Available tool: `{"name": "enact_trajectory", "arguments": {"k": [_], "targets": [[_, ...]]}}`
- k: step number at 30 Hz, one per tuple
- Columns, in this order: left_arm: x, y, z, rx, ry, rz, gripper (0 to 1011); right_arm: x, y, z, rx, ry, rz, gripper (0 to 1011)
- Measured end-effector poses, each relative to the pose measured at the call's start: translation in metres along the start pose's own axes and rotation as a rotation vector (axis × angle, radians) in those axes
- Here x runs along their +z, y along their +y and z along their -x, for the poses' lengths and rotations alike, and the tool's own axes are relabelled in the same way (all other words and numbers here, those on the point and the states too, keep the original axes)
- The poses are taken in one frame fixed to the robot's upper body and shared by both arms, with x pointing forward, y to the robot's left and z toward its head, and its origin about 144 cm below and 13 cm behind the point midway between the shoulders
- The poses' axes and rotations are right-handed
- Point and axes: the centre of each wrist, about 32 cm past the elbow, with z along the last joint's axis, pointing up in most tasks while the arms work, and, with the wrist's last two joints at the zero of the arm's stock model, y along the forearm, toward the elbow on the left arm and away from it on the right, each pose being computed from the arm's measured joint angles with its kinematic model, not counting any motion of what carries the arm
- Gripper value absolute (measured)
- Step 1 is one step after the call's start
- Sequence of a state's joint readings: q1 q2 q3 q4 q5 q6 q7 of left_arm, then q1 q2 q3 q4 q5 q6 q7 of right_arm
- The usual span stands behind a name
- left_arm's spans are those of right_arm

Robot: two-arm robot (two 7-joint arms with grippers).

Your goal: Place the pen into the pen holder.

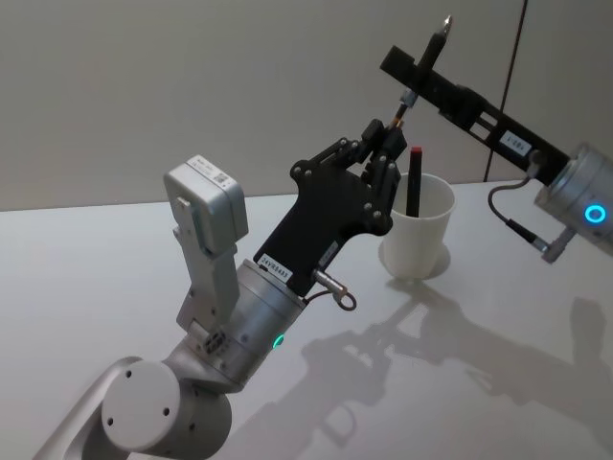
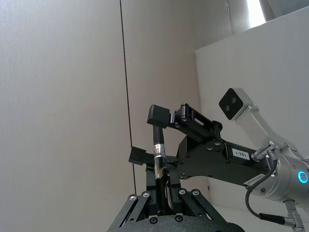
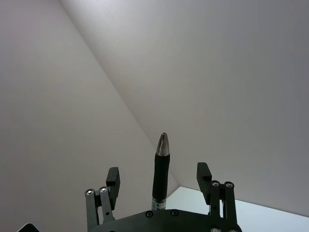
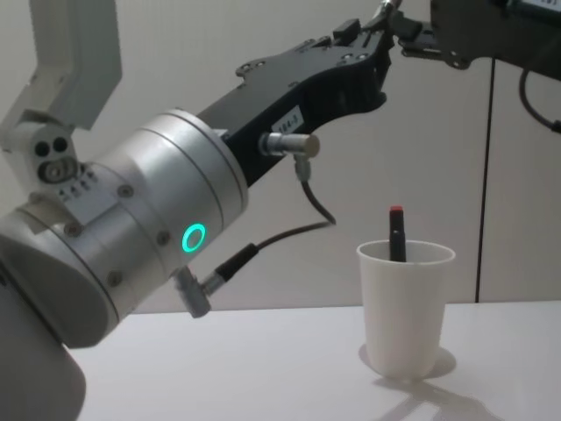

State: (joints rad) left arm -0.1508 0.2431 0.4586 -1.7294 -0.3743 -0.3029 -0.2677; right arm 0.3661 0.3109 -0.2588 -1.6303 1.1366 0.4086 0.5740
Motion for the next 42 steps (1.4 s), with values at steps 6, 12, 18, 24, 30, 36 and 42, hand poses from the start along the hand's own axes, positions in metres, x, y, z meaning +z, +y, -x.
{"name": "enact_trajectory", "arguments": {"k": [6, 12, 18, 24, 30, 36, 42], "targets": [[0.0000, 0.0000, 0.0000, 0.000, 0.000, 0.000, 156, -0.0001, -0.0002, -0.0001, 0.001, -0.001, -0.002, 1002], [0.0000, 0.0000, 0.0000, 0.000, 0.000, 0.000, 156, -0.0001, -0.0004, -0.0002, 0.000, -0.003, -0.005, 1001], [0.0000, 0.0000, 0.0000, 0.000, 0.000, 0.000, 156, 0.0000, -0.0005, -0.0002, -0.001, -0.005, -0.007, 929], [0.0000, 0.0000, 0.0000, 0.000, 0.000, 0.000, 156, 0.0002, -0.0005, -0.0001, -0.001, -0.006, -0.008, 761], [0.0000, 0.0000, 0.0000, 0.000, 0.000, 0.000, 156, 0.0001, -0.0005, 0.0000, -0.001, -0.006, -0.008, 564], [0.0000, 0.0000, 0.0000, 0.000, 0.000, 0.000, 156, 0.0000, -0.0005, 0.0000, -0.001, -0.006, -0.009, 396], [0.0000, 0.0000, 0.0000, 0.000, 0.000, 0.000, 156, 0.0001, -0.0006, -0.0001, -0.001, -0.006, -0.009, 195]]}}
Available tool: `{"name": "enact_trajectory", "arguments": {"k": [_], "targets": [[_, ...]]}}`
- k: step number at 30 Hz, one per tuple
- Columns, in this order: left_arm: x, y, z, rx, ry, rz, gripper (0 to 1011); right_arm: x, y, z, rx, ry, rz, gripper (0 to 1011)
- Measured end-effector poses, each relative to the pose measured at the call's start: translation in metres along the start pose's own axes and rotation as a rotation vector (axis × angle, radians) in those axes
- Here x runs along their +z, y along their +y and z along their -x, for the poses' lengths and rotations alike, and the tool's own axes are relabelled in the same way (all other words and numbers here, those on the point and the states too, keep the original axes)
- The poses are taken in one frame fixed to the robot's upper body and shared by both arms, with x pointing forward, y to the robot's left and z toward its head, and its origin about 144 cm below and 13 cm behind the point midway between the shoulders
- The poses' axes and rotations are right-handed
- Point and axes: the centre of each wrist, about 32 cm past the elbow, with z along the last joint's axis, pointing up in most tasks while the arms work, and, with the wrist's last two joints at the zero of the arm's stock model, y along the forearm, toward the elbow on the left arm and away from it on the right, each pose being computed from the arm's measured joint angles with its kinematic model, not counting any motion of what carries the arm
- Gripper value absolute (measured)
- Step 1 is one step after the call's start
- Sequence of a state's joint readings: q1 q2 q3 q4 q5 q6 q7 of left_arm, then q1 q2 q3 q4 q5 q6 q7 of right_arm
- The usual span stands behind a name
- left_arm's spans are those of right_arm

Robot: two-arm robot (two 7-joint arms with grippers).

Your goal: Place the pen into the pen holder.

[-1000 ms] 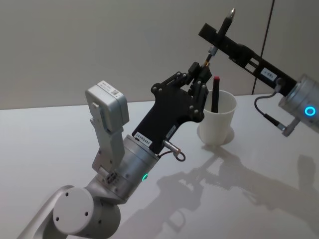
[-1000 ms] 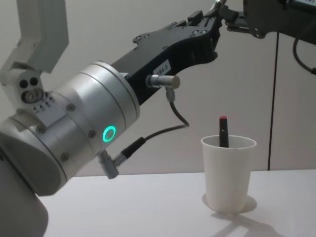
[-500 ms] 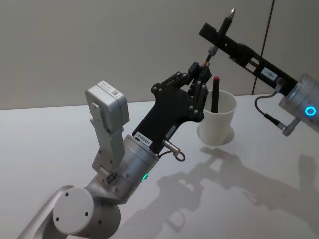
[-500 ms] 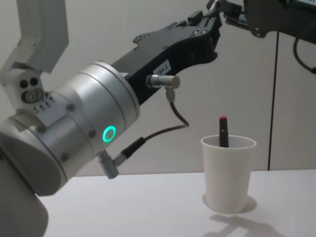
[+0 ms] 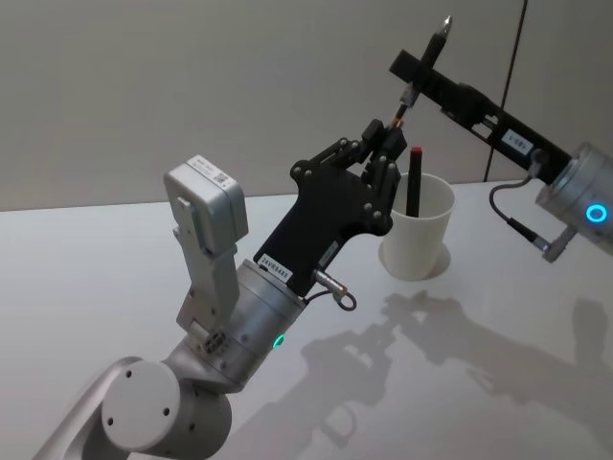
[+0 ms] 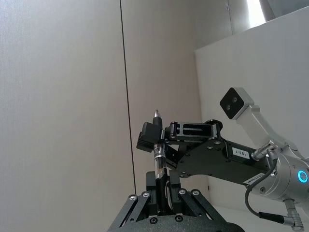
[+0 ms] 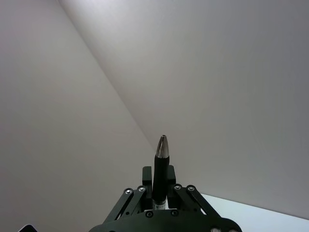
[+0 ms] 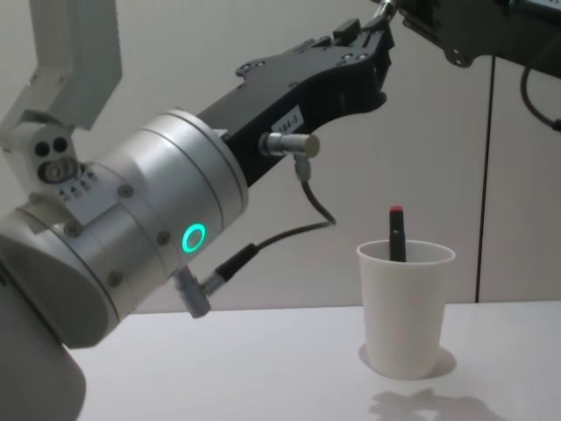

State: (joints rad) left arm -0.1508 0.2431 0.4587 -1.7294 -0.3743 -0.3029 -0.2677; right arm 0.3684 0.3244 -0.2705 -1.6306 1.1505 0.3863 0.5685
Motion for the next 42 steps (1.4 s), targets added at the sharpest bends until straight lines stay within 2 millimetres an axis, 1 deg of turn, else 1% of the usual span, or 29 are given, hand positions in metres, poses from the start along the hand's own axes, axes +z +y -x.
{"name": "enact_trajectory", "arguments": {"k": [3, 42], "targets": [[0.0000, 0.0000, 0.0000, 0.000, 0.000, 0.000, 156, 0.0000, 0.0000, 0.0000, 0.001, 0.000, 0.000, 132], [0.0000, 0.0000, 0.0000, 0.000, 0.000, 0.000, 156, 0.0000, -0.0001, -0.0001, 0.000, 0.000, 0.000, 132]]}}
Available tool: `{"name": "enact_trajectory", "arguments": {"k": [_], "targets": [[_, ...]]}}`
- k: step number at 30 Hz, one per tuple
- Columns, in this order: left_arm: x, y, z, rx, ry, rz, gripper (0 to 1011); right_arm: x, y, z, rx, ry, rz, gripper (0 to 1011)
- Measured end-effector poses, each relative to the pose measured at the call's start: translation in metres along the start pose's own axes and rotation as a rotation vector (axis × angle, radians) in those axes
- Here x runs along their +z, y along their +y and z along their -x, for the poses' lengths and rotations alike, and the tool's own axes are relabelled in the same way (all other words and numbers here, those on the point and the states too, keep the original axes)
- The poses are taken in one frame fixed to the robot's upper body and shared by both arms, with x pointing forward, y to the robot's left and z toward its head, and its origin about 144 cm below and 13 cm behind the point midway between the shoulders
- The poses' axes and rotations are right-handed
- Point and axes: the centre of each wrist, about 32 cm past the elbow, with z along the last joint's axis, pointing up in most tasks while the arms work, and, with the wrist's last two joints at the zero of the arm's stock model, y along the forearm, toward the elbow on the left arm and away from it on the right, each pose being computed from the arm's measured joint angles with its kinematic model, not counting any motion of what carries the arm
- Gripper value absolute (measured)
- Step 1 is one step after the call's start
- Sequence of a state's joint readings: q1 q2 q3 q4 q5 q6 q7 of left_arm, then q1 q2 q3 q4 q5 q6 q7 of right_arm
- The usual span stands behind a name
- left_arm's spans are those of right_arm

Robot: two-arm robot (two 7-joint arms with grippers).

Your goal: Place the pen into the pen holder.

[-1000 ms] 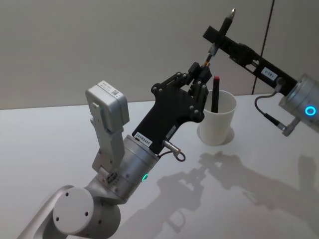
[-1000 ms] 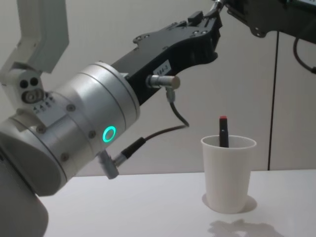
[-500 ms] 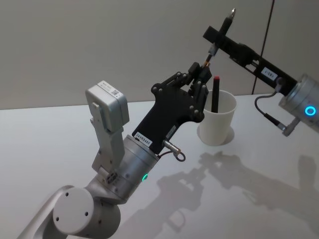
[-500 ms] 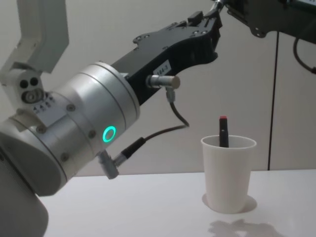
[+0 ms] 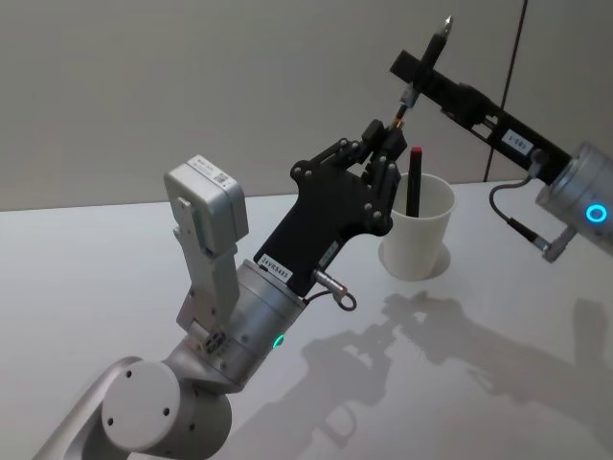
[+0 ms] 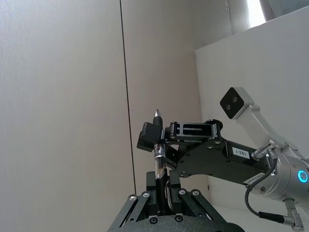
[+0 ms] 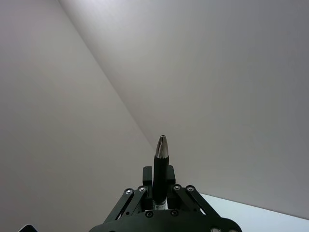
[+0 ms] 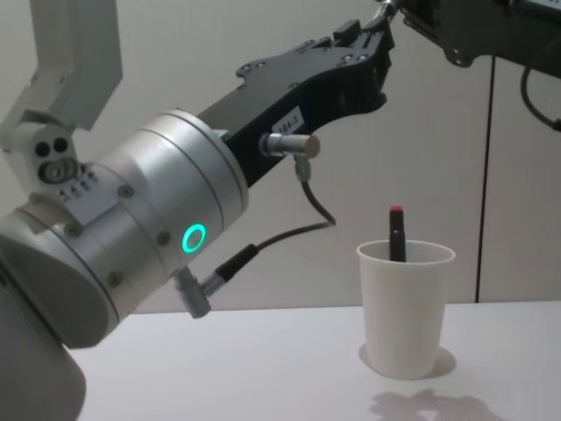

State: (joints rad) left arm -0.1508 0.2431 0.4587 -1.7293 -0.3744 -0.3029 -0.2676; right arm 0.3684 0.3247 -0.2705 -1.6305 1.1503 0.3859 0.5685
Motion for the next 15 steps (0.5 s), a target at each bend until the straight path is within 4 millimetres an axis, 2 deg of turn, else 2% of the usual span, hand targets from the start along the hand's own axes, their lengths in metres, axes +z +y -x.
{"name": "enact_trajectory", "arguments": {"k": [15], "targets": [[0.0000, 0.0000, 0.0000, 0.000, 0.000, 0.000, 156, 0.0000, 0.0000, 0.0000, 0.000, 0.000, 0.000, 132]]}}
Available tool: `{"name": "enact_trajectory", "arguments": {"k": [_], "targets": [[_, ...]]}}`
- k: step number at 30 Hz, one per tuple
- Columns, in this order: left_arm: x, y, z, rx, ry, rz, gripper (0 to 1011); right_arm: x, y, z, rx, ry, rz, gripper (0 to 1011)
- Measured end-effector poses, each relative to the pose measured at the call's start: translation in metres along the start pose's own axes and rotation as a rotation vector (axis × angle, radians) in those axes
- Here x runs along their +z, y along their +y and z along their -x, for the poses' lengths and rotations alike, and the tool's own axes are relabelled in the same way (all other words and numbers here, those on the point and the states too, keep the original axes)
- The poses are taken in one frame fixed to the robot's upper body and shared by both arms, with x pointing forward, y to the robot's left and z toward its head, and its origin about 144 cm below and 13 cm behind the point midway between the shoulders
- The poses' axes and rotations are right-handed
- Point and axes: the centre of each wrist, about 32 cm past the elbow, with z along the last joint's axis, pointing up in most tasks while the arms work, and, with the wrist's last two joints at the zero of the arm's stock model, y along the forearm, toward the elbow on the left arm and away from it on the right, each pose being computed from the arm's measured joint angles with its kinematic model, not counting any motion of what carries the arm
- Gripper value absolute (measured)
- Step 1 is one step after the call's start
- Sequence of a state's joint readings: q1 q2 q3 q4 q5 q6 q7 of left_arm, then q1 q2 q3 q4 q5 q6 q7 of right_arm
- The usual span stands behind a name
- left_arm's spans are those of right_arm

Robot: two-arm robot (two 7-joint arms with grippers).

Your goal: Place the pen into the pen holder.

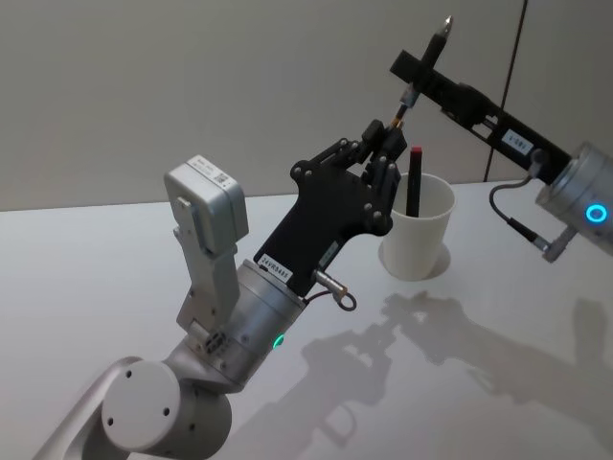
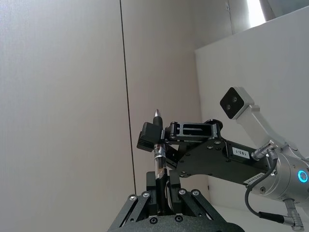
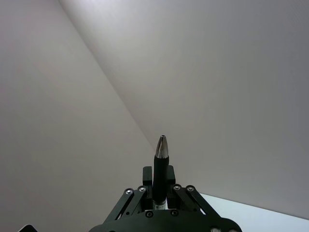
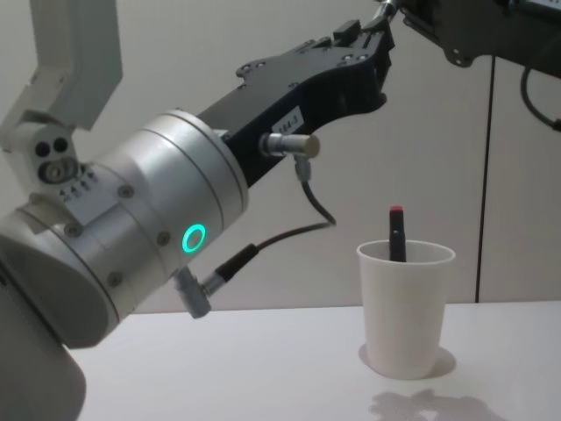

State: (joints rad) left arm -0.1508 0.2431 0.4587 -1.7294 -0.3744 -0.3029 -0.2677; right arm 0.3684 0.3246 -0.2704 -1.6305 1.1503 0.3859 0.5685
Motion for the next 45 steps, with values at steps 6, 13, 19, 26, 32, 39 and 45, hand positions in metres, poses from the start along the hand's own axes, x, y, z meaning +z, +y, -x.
{"name": "enact_trajectory", "arguments": {"k": [6, 13, 19, 26, 32, 39, 45], "targets": [[0.0000, 0.0000, 0.0000, 0.000, 0.000, 0.000, 156, 0.0000, 0.0000, 0.0000, 0.000, 0.000, 0.000, 132], [0.0000, 0.0000, 0.0000, 0.000, 0.000, 0.000, 156, 0.0000, 0.0000, 0.0000, 0.000, 0.000, 0.000, 132], [0.0000, 0.0000, 0.0000, 0.000, 0.000, 0.000, 156, 0.0000, 0.0000, 0.0000, 0.000, 0.000, 0.000, 132], [0.0000, 0.0000, 0.0000, 0.000, 0.000, 0.000, 156, 0.0000, 0.0000, 0.0000, 0.000, 0.000, 0.000, 132], [0.0000, 0.0000, 0.0000, 0.000, 0.000, 0.000, 156, 0.0000, 0.0000, 0.0000, 0.000, 0.000, 0.000, 132], [0.0001, 0.0000, 0.0000, 0.000, 0.000, 0.001, 319, 0.0000, -0.0001, -0.0001, -0.002, 0.000, 0.000, 132], [0.0001, -0.0001, 0.0000, 0.000, 0.000, 0.001, 521, -0.0001, -0.0001, -0.0001, -0.002, 0.000, 0.000, 132]]}}
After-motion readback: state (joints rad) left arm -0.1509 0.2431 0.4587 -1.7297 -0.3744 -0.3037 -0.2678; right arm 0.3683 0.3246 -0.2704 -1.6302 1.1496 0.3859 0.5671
